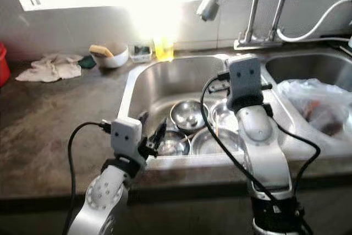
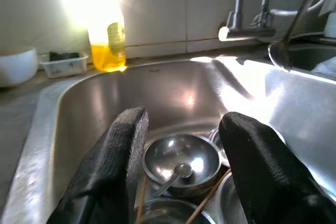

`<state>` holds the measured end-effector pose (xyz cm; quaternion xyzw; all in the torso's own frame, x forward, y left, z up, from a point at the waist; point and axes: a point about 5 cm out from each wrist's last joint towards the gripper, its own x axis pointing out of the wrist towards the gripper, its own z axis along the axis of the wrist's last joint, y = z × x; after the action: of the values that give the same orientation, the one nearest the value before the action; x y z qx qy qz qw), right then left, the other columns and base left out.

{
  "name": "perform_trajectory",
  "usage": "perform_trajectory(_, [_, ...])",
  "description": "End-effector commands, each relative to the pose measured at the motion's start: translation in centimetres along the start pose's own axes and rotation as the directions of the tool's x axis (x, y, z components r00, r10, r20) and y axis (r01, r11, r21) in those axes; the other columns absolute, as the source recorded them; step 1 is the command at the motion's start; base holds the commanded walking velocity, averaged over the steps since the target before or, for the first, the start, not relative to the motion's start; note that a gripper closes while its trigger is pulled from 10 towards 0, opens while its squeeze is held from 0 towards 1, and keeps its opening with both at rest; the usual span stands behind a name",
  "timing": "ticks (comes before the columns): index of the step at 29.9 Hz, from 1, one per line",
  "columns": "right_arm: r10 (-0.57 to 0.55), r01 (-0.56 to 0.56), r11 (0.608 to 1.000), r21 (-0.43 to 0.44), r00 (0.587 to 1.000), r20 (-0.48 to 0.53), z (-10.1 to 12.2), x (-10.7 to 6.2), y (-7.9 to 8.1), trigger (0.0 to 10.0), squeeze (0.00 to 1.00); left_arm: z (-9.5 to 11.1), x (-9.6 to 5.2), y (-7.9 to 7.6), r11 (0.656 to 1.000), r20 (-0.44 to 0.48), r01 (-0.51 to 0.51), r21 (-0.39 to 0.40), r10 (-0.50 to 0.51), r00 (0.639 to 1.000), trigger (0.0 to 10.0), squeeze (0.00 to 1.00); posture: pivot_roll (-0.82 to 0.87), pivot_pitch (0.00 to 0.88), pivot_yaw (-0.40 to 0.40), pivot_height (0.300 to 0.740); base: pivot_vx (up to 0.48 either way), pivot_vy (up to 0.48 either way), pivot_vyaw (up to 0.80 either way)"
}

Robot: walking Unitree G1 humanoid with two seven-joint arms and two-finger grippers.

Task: Kitchen organization

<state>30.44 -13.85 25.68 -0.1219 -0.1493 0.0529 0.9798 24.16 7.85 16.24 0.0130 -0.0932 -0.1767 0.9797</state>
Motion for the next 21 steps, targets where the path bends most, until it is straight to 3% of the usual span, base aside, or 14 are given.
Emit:
perform_trajectory(1, [0.030, -0.030, 0.999, -0.012, 0.998, -0.049, -0.7, 0.7, 0.2, 10.0, 0.00, 0.0, -0.2, 0.1, 1.000, 0.001, -0.005, 0.006, 0.005, 1.000, 10.0, 0.00, 0.07, 0.057, -0.011, 0.740, 0.000, 0.000, 0.00])
perform_trajectory(13, [0.097, -0.100, 0.995, -0.011, 0.981, -0.165, -2.9, 3.9, 0.1, 10.0, 0.00, 0.0, -0.3, -0.2, 1.000, 0.001, -0.003, 0.006, 0.003, 1.000, 10.0, 0.00, 0.09, 0.055, -0.029, 0.740, 0.000, 0.000, 0.00])
perform_trajectory(21, [0.158, -0.159, 0.987, 0.016, 0.961, -0.228, -4.4, 4.3, 1.2, 10.0, 0.00, 0.1, -0.4, -0.2, 1.000, -0.002, -0.010, 0.009, 0.010, 1.000, 10.0, 0.00, 0.10, 0.075, -0.035, 0.740, 0.000, 0.000, 0.00])
